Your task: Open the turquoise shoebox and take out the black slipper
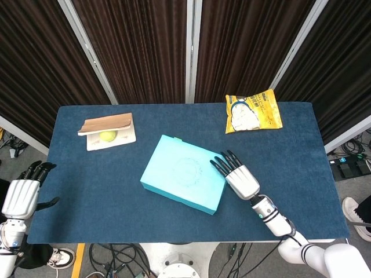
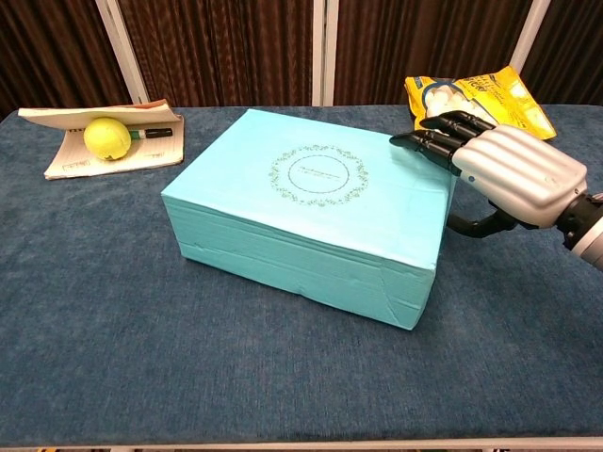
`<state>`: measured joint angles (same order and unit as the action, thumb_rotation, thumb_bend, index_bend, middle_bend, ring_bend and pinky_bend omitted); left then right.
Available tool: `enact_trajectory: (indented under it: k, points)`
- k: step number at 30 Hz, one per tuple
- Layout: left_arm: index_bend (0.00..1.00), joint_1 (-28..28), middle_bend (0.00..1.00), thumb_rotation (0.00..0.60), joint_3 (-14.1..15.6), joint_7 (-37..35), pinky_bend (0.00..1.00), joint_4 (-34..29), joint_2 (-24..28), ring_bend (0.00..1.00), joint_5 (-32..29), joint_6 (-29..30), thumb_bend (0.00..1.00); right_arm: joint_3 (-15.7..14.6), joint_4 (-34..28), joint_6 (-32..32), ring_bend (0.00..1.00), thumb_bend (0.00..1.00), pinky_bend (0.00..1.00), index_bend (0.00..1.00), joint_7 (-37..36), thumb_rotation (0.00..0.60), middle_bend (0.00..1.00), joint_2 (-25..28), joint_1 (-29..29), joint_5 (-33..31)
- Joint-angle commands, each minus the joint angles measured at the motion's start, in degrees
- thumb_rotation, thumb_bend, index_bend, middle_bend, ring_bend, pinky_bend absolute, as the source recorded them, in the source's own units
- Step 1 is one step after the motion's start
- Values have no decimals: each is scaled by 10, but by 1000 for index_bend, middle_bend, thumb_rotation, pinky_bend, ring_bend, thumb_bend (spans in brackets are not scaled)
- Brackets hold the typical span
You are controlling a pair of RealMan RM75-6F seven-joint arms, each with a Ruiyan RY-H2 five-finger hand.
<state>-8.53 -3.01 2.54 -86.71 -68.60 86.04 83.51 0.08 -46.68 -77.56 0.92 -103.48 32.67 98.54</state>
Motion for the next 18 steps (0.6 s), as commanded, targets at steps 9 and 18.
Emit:
enact_trajectory:
  k: [9, 18]
  points:
    - [194, 0, 189, 600, 2, -4, 323, 1, -1, 114, 3, 1, 70, 7, 57, -75, 166, 256, 127, 387, -90, 600, 321, -24, -6, 8]
    - [194, -2, 189, 600, 2, -1, 323, -3, 0, 113, 4, -2, 70, 28, 28, -79, 299, 232, 267, 567, -174, 600, 459, -16, -12, -24]
